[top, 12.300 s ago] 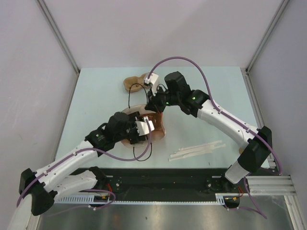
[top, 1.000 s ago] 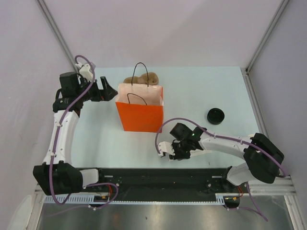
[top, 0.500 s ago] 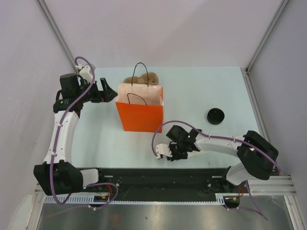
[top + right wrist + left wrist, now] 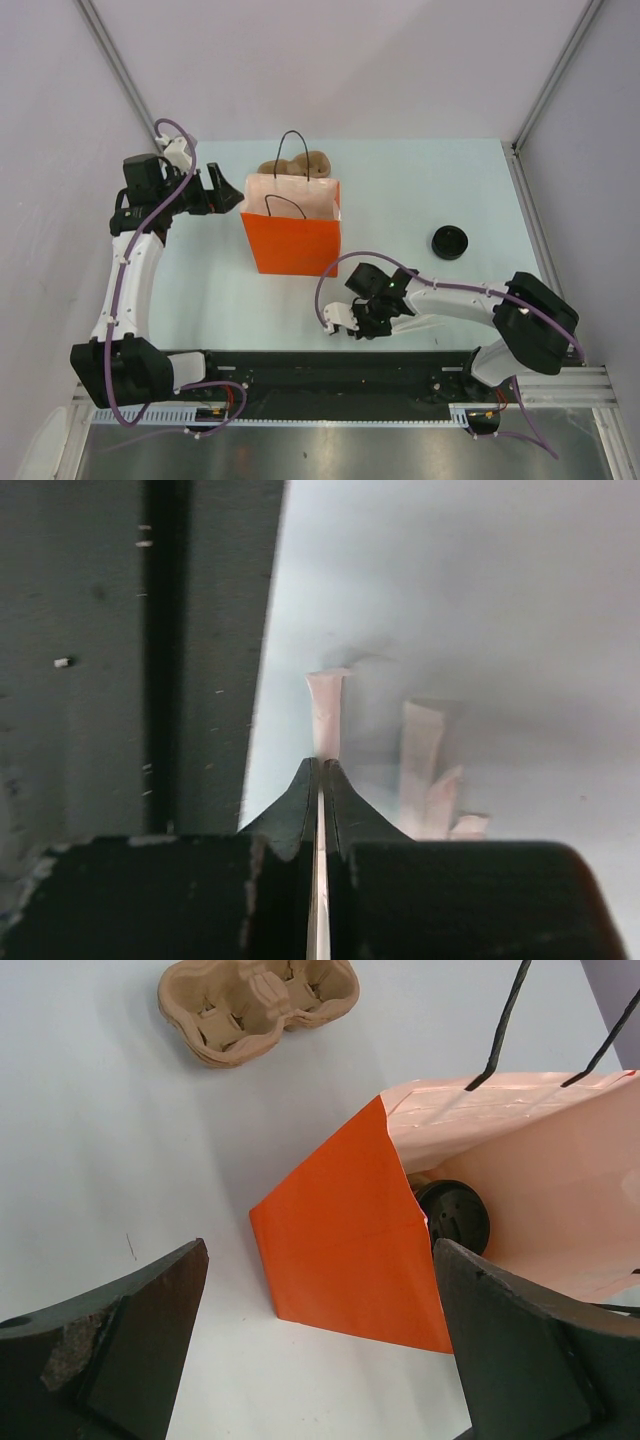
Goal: Pack the takeout coffee
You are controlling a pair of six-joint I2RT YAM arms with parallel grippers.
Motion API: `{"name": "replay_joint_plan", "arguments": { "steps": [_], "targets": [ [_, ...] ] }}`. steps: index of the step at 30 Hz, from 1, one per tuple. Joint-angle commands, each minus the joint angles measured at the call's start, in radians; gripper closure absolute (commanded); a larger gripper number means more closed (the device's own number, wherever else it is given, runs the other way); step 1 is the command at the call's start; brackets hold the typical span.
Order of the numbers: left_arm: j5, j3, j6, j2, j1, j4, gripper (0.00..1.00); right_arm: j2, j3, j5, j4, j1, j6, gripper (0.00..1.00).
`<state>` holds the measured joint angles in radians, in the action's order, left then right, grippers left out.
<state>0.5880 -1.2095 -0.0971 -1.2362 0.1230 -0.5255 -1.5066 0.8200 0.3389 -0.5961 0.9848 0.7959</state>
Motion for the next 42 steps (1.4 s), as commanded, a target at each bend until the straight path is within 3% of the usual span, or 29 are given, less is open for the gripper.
{"name": "replay_joint_plan", "arguments": {
  "steps": [1, 18, 28, 37, 42],
  "targets": [
    [0.036, 0.001, 0.004, 0.003, 0.01, 0.022, 0.0, 0.071, 0.074, 0.13, -0.091, -0.017, -0.007, 1.0],
    [0.049, -0.022, -0.007, -0.006, 0.01, 0.015, 0.01, 0.089, 0.281, 0.228, -0.077, -0.084, -0.049, 1.0],
    [0.056, -0.03, 0.013, 0.006, 0.01, 0.005, 0.01, 0.161, 0.445, 0.27, 0.042, -0.034, -0.245, 1.0],
    [0.072, -0.059, 0.02, -0.006, 0.012, 0.035, 0.01, 0.197, 0.799, 0.157, 0.004, -0.067, -0.359, 1.0],
    [0.085, -0.041, 0.002, 0.001, 0.012, 0.074, 0.0, 0.126, 1.026, 0.094, 0.091, -0.221, -0.509, 1.0]
  ]
}}
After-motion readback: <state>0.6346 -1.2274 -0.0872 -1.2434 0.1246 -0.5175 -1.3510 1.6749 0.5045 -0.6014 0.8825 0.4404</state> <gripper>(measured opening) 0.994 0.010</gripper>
